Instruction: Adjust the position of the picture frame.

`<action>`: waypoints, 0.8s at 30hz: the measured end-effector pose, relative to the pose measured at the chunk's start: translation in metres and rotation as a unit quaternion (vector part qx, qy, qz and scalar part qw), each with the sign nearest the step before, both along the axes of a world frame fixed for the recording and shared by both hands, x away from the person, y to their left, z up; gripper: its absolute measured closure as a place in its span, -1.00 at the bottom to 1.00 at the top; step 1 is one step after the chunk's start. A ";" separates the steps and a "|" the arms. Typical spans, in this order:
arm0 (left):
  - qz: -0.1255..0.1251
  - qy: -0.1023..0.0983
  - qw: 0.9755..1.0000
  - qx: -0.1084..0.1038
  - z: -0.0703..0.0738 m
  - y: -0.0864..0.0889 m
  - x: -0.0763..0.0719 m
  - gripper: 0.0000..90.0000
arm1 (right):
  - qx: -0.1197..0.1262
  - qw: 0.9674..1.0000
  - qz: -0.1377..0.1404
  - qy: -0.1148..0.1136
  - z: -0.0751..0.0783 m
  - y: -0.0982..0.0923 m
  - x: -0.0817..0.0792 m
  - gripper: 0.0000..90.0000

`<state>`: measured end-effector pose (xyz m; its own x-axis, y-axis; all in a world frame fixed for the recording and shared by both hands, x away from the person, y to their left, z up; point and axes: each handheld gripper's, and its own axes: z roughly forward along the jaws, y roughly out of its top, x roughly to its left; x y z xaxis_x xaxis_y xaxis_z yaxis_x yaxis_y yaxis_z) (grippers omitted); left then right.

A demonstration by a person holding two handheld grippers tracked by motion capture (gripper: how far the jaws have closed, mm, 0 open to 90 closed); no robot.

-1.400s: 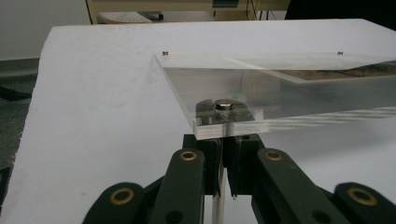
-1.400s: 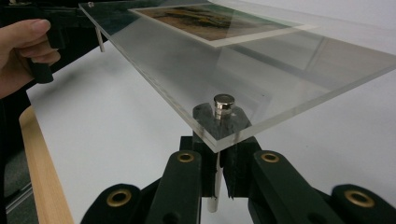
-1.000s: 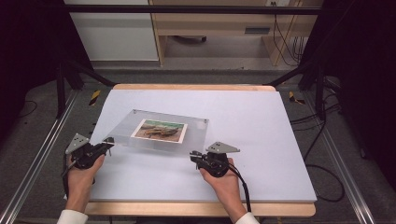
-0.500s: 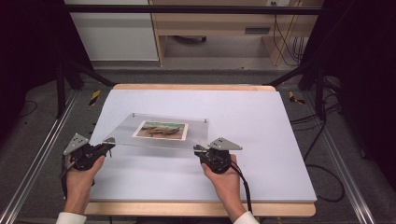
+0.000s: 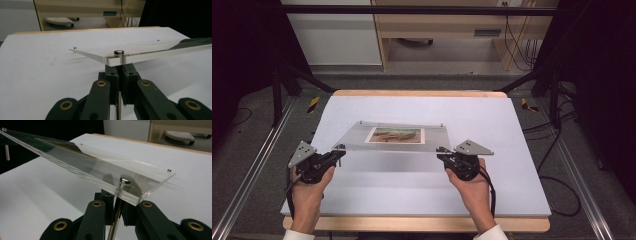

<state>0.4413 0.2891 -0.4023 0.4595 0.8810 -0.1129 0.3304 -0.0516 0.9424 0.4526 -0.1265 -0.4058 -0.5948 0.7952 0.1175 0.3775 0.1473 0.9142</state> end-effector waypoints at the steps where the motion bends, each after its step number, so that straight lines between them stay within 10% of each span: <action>1: -0.001 -0.003 1.000 0.002 0.002 -0.006 0.000 0.87 | 0.000 1.000 -0.002 -0.002 0.002 -0.006 0.000 0.82; 14: -0.023 -0.020 1.000 0.000 0.001 -0.064 0.012 0.87 | 0.003 0.999 -0.038 0.002 -0.001 -0.067 0.006 0.82; 24: -0.021 -0.032 0.999 0.002 -0.006 -0.072 0.011 0.86 | 0.000 0.999 -0.049 0.002 -0.005 -0.074 0.010 0.83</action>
